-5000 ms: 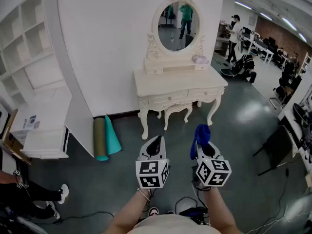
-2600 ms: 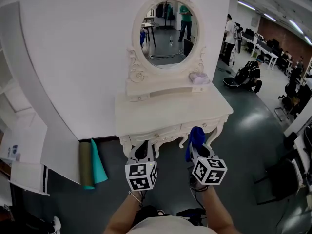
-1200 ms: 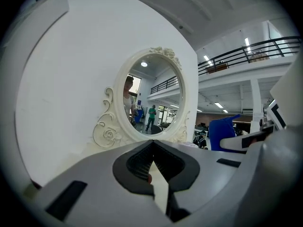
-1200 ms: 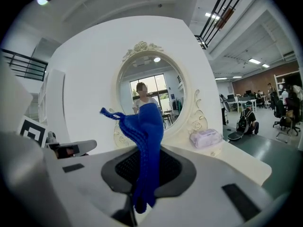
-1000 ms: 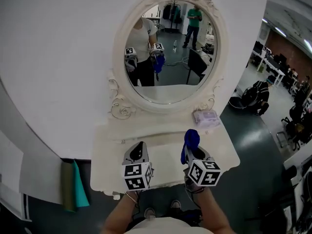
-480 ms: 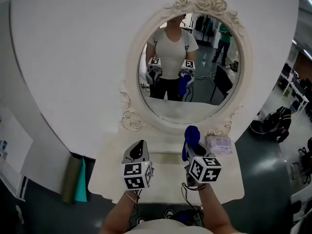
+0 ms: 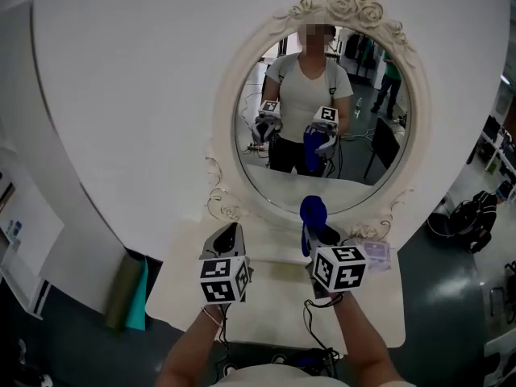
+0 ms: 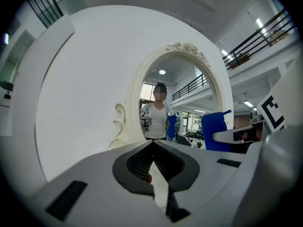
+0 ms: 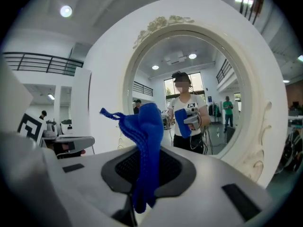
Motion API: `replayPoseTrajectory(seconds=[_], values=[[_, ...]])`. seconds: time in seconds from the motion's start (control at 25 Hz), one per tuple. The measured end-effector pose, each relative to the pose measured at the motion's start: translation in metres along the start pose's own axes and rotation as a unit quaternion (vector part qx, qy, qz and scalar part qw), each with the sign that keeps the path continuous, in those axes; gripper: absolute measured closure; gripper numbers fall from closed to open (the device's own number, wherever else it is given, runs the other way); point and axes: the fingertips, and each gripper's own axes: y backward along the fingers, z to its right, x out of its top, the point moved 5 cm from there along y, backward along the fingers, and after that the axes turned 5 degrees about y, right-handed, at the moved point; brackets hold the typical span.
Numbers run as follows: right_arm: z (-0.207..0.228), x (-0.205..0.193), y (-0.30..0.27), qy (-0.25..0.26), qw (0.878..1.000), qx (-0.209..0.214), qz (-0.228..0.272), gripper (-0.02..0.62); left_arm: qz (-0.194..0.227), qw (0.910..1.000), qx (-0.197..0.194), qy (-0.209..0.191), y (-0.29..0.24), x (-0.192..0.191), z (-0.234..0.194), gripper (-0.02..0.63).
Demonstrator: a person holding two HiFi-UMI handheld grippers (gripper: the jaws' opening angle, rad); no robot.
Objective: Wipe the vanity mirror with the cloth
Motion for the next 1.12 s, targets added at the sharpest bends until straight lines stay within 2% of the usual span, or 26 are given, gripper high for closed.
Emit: replayPoseTrajectory(seconds=[0.2, 0.4, 0.52, 0.68, 0.76, 0.88, 0.96, 1.12], values=[[0.000, 0.087, -0.020, 0.086, 0.996, 0.035, 0.013, 0.529, 0.025, 0.9991, -0.033, 0.006, -0.028, 0.073, 0.003, 0.601], [-0.006, 0.189, -0.025, 0.205, 0.977, -0.002, 0.050, 0.529, 0.068, 0.9955, -0.044, -0.049, -0.041, 0.152, 0.015, 0.600], [-0.017, 0.243, -0.028, 0.295, 0.953, -0.043, 0.054, 0.529, 0.092, 0.9920, -0.036, -0.078, -0.046, 0.194, 0.015, 0.600], [-0.030, 0.297, -0.038, 0.420, 0.899, -0.119, 0.039, 0.529, 0.108, 0.9897, -0.021, -0.092, -0.051, 0.237, 0.010, 0.601], [-0.032, 0.318, -0.046, 0.440, 0.885, -0.149, 0.035, 0.529, 0.116, 0.9889, -0.018, -0.091, -0.053, 0.253, 0.008, 0.601], [-0.035, 0.339, -0.055, 0.444, 0.875, -0.190, 0.032, 0.529, 0.128, 0.9876, -0.022, -0.088, -0.053, 0.269, 0.005, 0.601], [-0.036, 0.344, -0.061, 0.444, 0.873, -0.202, 0.021, 0.529, 0.129, 0.9879, -0.022, -0.083, -0.053, 0.274, 0.003, 0.600], [-0.044, 0.341, -0.073, 0.449, 0.872, -0.196, 0.011, 0.529, 0.126, 0.9888, -0.015, -0.079, -0.053, 0.271, -0.003, 0.601]])
